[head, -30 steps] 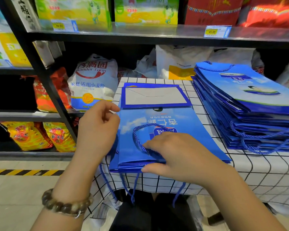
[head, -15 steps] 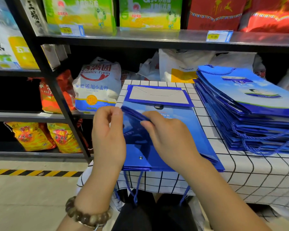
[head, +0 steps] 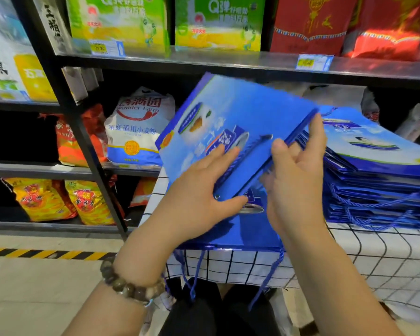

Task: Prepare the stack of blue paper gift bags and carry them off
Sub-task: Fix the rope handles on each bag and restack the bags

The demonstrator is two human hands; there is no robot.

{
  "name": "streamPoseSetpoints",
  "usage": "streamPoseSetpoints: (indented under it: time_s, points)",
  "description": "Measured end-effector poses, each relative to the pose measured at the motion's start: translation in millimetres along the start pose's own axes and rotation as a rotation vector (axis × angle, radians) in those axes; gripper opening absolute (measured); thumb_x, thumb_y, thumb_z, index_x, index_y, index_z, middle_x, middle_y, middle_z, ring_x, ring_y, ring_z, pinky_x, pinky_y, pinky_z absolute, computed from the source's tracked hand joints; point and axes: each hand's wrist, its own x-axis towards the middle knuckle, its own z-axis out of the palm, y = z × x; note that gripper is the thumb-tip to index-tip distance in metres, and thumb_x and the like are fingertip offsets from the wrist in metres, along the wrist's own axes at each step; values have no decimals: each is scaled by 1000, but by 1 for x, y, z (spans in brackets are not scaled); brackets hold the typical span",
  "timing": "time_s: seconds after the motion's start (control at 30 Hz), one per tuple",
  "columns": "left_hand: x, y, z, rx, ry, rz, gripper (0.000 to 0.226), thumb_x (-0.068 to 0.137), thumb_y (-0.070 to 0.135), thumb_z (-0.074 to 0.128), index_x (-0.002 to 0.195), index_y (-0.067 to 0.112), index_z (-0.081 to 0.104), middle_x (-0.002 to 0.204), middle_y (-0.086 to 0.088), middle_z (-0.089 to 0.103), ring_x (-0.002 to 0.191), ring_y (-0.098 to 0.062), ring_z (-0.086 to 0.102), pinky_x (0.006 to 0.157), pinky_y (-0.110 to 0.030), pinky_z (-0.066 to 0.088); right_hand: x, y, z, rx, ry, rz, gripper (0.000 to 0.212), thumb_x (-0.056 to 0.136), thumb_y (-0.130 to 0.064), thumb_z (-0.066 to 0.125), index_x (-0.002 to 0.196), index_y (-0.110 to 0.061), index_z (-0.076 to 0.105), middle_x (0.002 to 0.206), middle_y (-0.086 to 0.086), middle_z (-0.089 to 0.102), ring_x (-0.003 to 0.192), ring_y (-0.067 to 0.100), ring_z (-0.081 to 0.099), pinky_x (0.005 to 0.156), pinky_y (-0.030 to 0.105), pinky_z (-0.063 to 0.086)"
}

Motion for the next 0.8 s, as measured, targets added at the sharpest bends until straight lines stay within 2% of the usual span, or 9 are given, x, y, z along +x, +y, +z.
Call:
streamPoseSetpoints:
  time_s: [0.1, 0.17, 0.23, 0.33, 0.43, 0.5, 0.6, 0.73, 0.8]
  points:
    - [-2, -14, 3, 50, -158, -73, 72, 83, 39, 64, 142, 43, 23, 155, 15, 16, 141, 1, 13, 109, -15, 11, -7, 9, -21, -177, -8, 145, 38, 92, 2, 43, 119, -24, 48, 104, 0, 63, 85, 4, 66, 69, 23, 57]
    - [-2, -20, 7, 55, -234, -101, 67, 86, 40, 60, 141, 44, 23, 155, 15, 14, 142, -1, 11, 111, -17, 11, -9, 11, -34, -300, 5, 213, 34, 90, 4, 46, 115, -19, 52, 100, 3, 62, 80, 2, 66, 69, 19, 57]
    - [-1, -23, 10, 100, -278, -107, 66, 87, 42, 57, 142, 45, 21, 155, 16, 11, 143, -2, 9, 112, -20, 10, -9, 10, -46, -476, -37, 275, 29, 89, -1, 51, 112, -17, 55, 93, 1, 60, 75, 3, 65, 77, 30, 58]
    - [1, -25, 11, 116, -320, -126, 65, 86, 43, 57, 141, 46, 23, 155, 16, 12, 143, -2, 9, 114, -23, 11, -5, -2, -61, -883, -127, 297, 17, 86, -16, 60, 102, -11, 60, 83, 1, 60, 78, 19, 62, 82, 49, 53]
    - [1, -26, 11, 203, -395, -123, 59, 87, 44, 56, 140, 44, 30, 155, 14, 15, 143, -4, 9, 114, -25, 13, -4, -17, -67, -1220, -146, 159, 28, 85, -28, 61, 106, -8, 65, 79, 0, 67, 81, 24, 64, 81, 42, 52]
    - [2, -24, 13, 272, -427, -110, 56, 88, 45, 54, 139, 44, 33, 155, 14, 17, 144, -6, 10, 114, -26, 14, -5, -22, -57, -1299, -204, 55, 32, 86, -29, 60, 116, -18, 63, 83, -8, 65, 83, 14, 61, 82, 32, 49]
    - [3, -16, 17, 265, -426, -66, 52, 85, 47, 56, 134, 45, 42, 149, 14, 33, 140, -8, 24, 111, -26, 24, -3, -8, -42, -1338, -484, 1, 35, 89, -31, 55, 124, -25, 57, 115, -8, 65, 109, 12, 57, 95, 34, 44]
    - [-3, -12, 5, -26, -515, -71, 37, 78, 47, 61, 115, 40, 60, 126, 17, 58, 118, -1, 50, 103, -26, 38, -3, 17, -36, -1359, -730, 163, 37, 94, -45, 40, 122, -26, 54, 120, -3, 63, 112, 20, 54, 91, 40, 44]
    - [-5, -18, -9, 57, -481, -124, 26, 83, 37, 65, 109, 33, 66, 123, 14, 61, 114, -2, 52, 101, -27, 39, -4, 23, -41, -1446, -756, 181, 44, 91, -53, 40, 128, -30, 47, 126, -5, 58, 116, 19, 51, 91, 37, 44]
